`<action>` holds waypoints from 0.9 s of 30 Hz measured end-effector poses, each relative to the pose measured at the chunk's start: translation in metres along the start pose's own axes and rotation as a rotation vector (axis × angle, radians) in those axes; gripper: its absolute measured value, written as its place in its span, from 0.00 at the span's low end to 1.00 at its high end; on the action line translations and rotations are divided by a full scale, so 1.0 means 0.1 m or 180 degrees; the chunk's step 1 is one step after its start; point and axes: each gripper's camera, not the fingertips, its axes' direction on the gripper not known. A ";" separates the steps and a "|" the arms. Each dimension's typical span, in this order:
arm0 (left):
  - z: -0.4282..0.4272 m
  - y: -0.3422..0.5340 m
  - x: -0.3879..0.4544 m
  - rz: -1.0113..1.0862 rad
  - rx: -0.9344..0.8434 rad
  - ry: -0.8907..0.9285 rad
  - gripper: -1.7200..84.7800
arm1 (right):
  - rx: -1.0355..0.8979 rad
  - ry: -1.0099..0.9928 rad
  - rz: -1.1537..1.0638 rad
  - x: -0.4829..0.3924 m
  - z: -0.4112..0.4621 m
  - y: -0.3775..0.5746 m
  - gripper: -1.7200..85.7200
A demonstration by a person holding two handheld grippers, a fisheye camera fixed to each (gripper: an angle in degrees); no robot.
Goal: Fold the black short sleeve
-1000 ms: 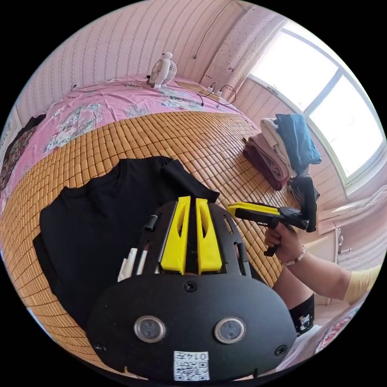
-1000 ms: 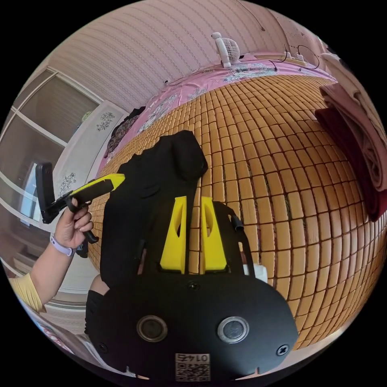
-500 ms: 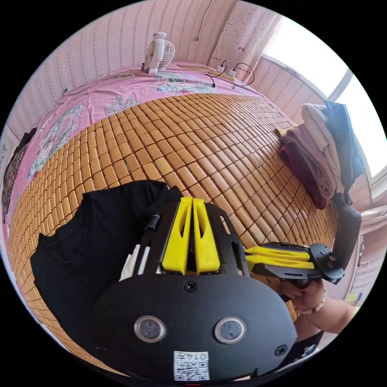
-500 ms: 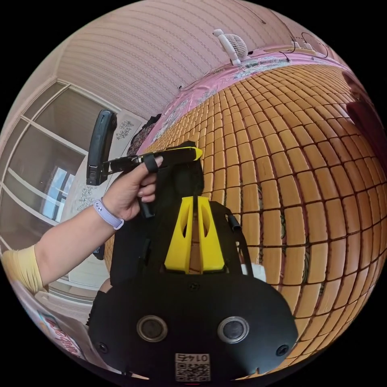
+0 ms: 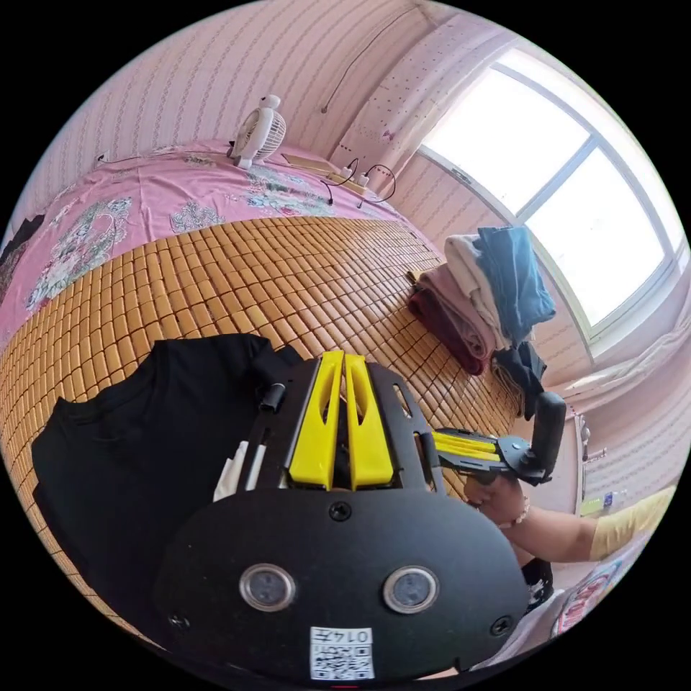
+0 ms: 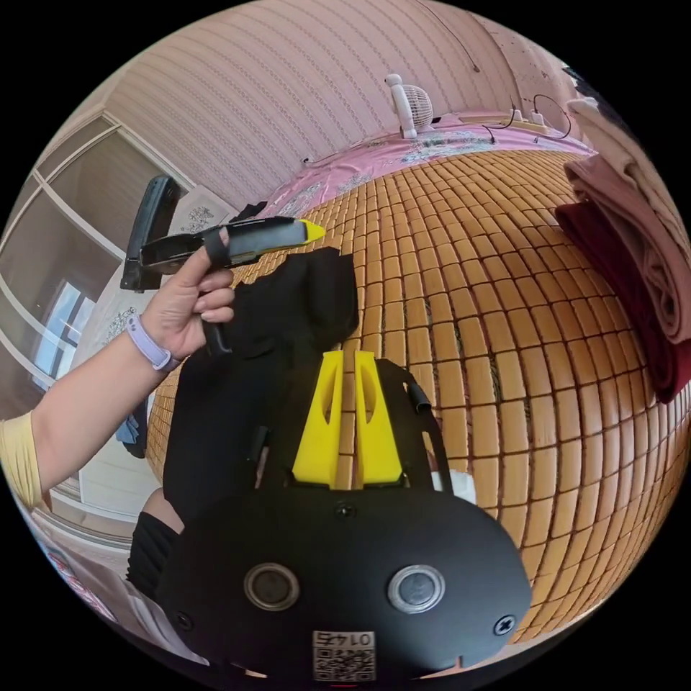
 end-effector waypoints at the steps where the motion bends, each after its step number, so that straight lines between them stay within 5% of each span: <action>1: -0.28 0.20 0.00 0.0072 0.0054 -0.0020 0.01 | 0.0029 0.0019 0.0015 -0.01 -0.07 0.05 0.04; 13: -2.32 3.03 -0.19 -0.0633 -0.0036 -0.0760 0.01 | 0.0266 -0.0249 -0.0012 -0.95 -1.41 1.57 0.03; 19: -2.87 3.58 -0.36 -0.1173 0.0513 -0.0824 0.01 | 0.0206 -0.0196 -0.0236 -1.46 -1.68 1.58 0.03; 27: -3.07 3.78 -0.75 -0.1440 0.0584 -0.0848 0.01 | -0.0062 -0.0108 -0.0633 -2.23 -1.56 1.30 0.03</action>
